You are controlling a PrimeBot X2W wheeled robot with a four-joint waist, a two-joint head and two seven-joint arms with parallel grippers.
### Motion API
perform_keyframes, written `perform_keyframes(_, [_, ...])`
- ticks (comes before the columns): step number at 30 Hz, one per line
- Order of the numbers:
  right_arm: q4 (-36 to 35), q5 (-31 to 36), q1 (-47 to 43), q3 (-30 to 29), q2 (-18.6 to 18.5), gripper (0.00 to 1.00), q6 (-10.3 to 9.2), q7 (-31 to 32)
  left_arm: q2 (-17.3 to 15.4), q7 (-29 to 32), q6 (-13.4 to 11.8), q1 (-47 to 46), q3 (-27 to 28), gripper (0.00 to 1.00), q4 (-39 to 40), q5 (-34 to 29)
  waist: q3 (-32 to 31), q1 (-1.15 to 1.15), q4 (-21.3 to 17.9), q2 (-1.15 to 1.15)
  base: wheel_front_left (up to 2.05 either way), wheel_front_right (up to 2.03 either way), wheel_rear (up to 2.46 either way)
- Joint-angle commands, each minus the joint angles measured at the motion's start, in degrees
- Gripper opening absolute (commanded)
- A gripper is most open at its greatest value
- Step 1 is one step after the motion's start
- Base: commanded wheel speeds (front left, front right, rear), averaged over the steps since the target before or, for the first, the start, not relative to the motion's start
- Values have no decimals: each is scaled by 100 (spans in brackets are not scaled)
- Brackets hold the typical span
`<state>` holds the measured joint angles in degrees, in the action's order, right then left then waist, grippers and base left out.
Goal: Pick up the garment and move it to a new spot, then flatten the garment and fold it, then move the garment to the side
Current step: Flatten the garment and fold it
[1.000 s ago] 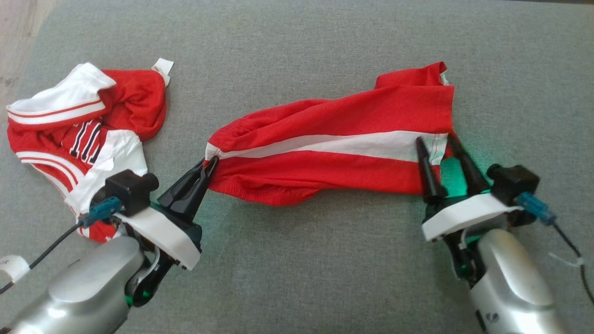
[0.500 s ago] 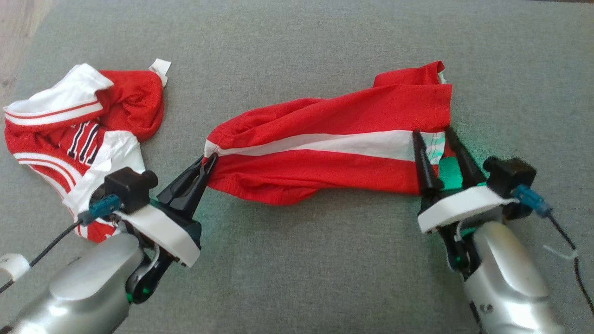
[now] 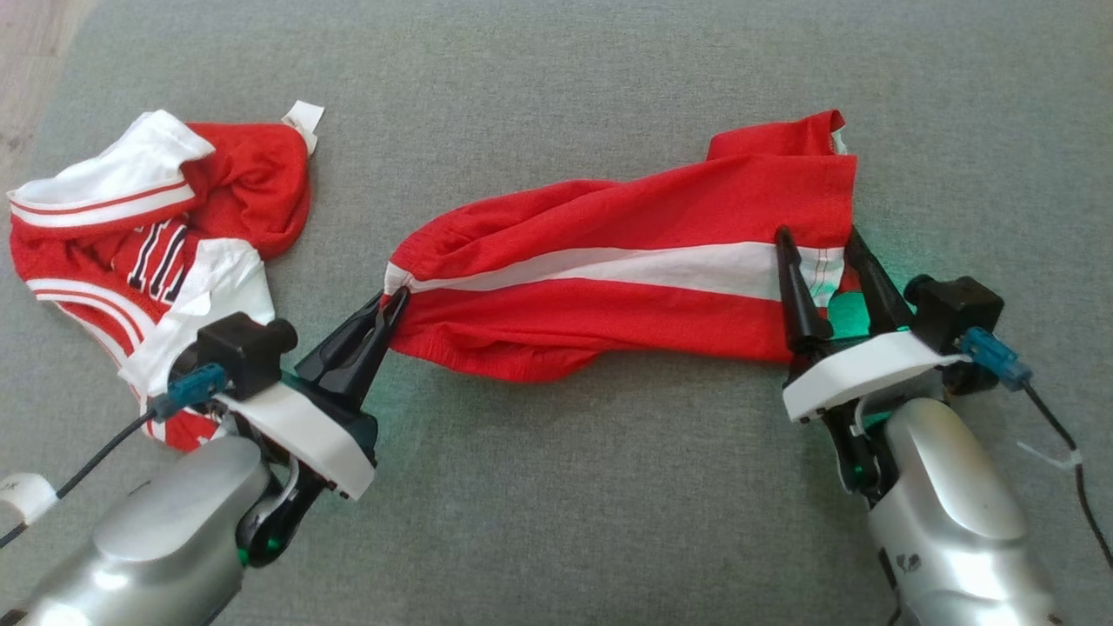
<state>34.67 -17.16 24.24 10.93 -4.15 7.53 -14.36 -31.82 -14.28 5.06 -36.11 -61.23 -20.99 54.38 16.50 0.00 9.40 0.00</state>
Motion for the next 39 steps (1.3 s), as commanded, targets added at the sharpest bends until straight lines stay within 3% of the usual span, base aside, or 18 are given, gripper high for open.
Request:
perform_keyframes(1, [-203,-20,98,163,103,100,-4,-63,-181,-71,-5,-253,277,0,61,-62,-5,0,-7,0,0,0,0])
perform_keyframes(9, [-110,-212,-70,614,116,100,-4,-63,-169,-71,11,-207,301,0,13,-52,-90,0,-74,0,0,0,0])
perform_keyframes(17, [-10,-370,-178,704,115,100,-4,-63,-168,-72,11,-174,375,0,11,-69,-125,0,-121,0,0,0,0])
perform_keyframes(19, [9,-399,-184,731,115,85,-4,-63,-168,-72,11,-167,399,0,19,-82,-123,0,-128,0,0,0,0])
perform_keyframes(20, [26,-409,-180,745,113,71,-4,-63,-170,-72,12,-163,412,0,23,-89,-122,0,-133,0,0,0,0])
perform_keyframes(21, [46,-443,-175,751,113,66,-4,-63,-173,-72,14,-161,424,0,25,-97,-120,0,-138,0,0,0,0])
perform_keyframes(23, [77,-516,-153,756,114,44,-4,-63,-176,-72,23,-172,438,0,27,-116,-112,0,-138,0,0,0,0])
perform_keyframes(24, [96,-537,-144,770,112,38,-4,-63,-175,-72,31,-194,433,0,20,-135,-111,0,-135,0,0,0,0])
perform_keyframes(25, [96,-537,-144,770,112,38,-4,-63,-175,-72,31,-194,433,0,20,-135,-111,0,-135,0,0,0,0])
perform_keyframes(28, [98,-593,-120,762,88,2,-4,-63,-144,-72,55,-311,429,0,7,-196,-109,0,-127,0,0,0,0])
perform_keyframes(33, [-500,-690,30,490,13,0,-4,-63,-100,-72,84,-805,426,0,6,-588,-35,0,-139,0,0,0,0])
perform_keyframes(39, [-1513,-469,776,-230,-433,0,-4,-63,94,-72,109,-2086,544,0,-177,-1285,216,0,-302,0,0,0,0])
